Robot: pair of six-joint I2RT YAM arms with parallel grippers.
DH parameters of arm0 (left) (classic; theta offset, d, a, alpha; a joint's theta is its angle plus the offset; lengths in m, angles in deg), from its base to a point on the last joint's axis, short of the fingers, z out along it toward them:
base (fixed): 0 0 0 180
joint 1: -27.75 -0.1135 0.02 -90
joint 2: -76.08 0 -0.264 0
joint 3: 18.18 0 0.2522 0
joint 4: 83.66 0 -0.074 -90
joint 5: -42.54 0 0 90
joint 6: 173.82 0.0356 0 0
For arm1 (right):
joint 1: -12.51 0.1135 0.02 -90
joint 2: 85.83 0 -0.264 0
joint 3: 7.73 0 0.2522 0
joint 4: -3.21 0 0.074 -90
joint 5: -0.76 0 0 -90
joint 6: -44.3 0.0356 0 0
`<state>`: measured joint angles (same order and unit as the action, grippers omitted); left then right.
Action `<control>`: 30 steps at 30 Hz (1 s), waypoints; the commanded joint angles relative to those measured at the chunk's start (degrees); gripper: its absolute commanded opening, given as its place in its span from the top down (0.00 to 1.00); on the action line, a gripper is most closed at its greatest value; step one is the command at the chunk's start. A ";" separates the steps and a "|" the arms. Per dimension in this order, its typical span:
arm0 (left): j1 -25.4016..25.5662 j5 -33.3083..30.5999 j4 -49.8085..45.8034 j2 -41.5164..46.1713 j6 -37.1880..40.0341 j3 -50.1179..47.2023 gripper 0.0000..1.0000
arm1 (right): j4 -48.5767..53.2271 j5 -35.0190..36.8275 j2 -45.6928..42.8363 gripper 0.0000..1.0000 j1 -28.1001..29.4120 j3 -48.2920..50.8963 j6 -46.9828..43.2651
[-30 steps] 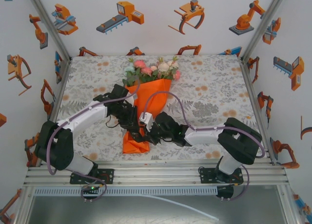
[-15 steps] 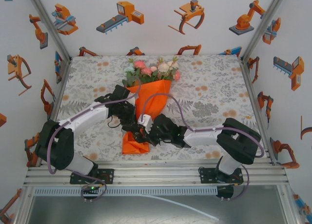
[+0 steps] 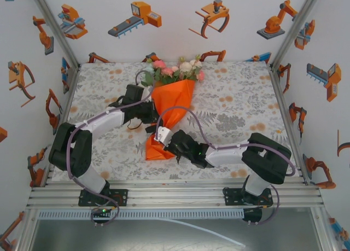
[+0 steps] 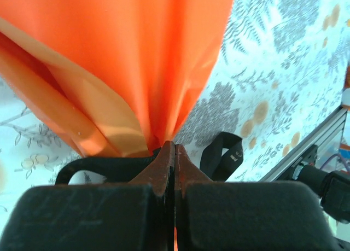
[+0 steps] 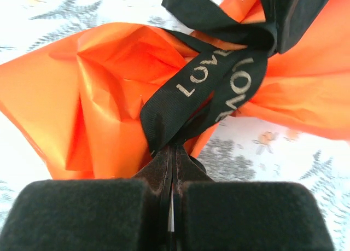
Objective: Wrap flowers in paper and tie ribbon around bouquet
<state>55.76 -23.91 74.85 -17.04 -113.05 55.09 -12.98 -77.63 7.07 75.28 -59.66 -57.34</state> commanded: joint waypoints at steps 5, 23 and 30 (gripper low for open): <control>-0.45 -0.89 0.42 3.55 2.48 1.60 0.97 | -3.05 11.69 -3.10 1.00 -0.44 0.45 -4.54; -1.45 -6.08 -15.41 8.76 10.70 5.75 0.58 | -3.79 -5.95 -7.10 1.00 -7.08 -8.10 7.14; -2.58 -9.05 -16.27 10.93 6.75 4.88 0.54 | 3.25 -19.14 -0.58 1.00 -6.70 -16.20 21.68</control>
<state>54.25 -31.67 60.36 -8.43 -105.23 60.14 -12.44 -89.10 3.66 68.22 -72.14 -45.23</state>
